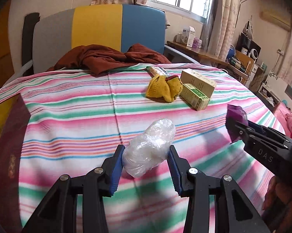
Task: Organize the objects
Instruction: 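Lift the snack packet with the right gripper while the left lifts the wrapped bundle, then lower both items into the gold tray and open both grippers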
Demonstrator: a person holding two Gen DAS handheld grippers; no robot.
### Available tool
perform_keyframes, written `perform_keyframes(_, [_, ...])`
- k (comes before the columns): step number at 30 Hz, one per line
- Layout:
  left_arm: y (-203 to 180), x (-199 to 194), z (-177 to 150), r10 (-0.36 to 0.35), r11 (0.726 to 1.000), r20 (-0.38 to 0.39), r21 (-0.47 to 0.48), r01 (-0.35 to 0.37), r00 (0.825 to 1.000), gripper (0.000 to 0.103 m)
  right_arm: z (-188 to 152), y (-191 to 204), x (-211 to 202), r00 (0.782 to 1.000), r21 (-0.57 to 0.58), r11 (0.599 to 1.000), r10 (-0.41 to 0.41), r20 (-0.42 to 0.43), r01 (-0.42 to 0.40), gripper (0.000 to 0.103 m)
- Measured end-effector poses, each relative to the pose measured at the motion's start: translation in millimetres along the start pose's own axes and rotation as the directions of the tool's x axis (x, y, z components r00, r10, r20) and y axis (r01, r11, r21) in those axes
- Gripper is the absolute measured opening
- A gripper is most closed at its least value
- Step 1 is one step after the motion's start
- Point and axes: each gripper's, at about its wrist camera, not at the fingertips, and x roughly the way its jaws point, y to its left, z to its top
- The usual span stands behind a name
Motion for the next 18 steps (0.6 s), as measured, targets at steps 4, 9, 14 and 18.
perform_keyframes(4, [8.6,-24.8,-7.5,-0.014,1.000,0.037,-0.001,0.014,0.999,0.044,-2.1,19.2,-13.9,0.997,0.029,0.997,0.072,0.003,-0.072,0.035])
perform_keyframes(9, [26.0,-64.4,-8.7,-0.050,0.998,0.093,-0.038,0.054,0.994,0.044,-1.9,56.2,-28.0,0.985,0.043,0.984,0.172,0.000,-0.172,0.035])
perform_keyframes(14, [44.5,-102.3,-12.2,-0.040,0.998,0.147,-0.035,0.046,0.988,0.045,-4.7,101.3,-38.4,0.963,0.015,0.963,0.269,-0.008,-0.269,0.035])
perform_keyframes(18, [71.4,-125.7,-18.1,-0.015,0.996,0.165,-0.085,0.029,0.986,0.045,-5.6,133.1,-44.0,0.943,-0.020,0.943,0.331,-0.026,-0.331,0.035])
